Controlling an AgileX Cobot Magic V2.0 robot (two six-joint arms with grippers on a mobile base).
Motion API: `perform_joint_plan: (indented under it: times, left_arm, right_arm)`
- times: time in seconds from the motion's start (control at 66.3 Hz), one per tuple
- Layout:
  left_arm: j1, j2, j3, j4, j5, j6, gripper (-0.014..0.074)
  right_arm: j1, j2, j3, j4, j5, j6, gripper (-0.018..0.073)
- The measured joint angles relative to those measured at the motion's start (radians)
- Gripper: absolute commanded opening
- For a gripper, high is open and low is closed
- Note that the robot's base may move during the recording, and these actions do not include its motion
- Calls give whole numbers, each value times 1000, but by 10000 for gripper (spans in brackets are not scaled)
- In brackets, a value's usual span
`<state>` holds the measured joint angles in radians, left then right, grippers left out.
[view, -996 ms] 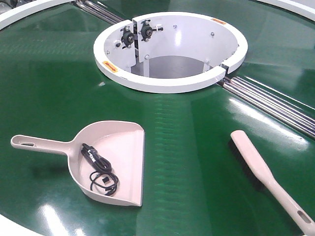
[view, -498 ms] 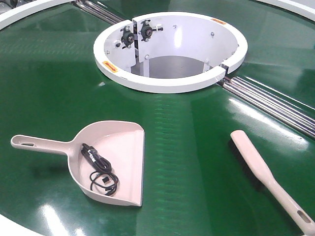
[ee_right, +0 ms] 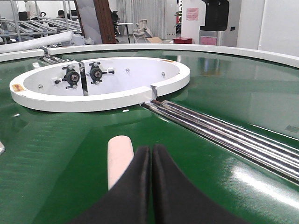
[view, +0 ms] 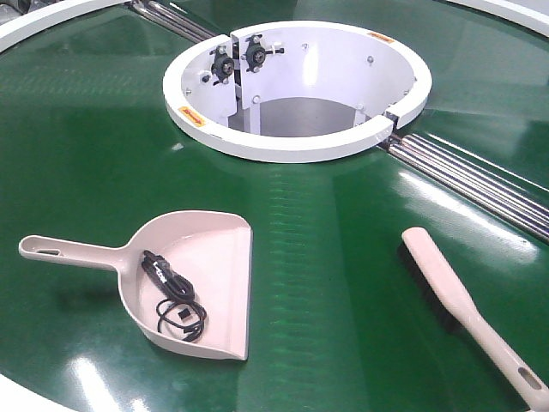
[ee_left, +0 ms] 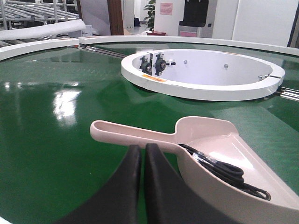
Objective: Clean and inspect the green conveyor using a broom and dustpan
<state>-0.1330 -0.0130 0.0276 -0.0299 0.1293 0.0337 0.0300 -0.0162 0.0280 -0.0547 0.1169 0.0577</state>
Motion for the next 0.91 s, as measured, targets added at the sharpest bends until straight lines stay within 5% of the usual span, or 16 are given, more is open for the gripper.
perform_joint_plan:
  times: [0.905]
  left_arm:
    - [0,0,0,0,0,0,-7]
  right_arm:
    - [0,0,0,1,-2,0,-9]
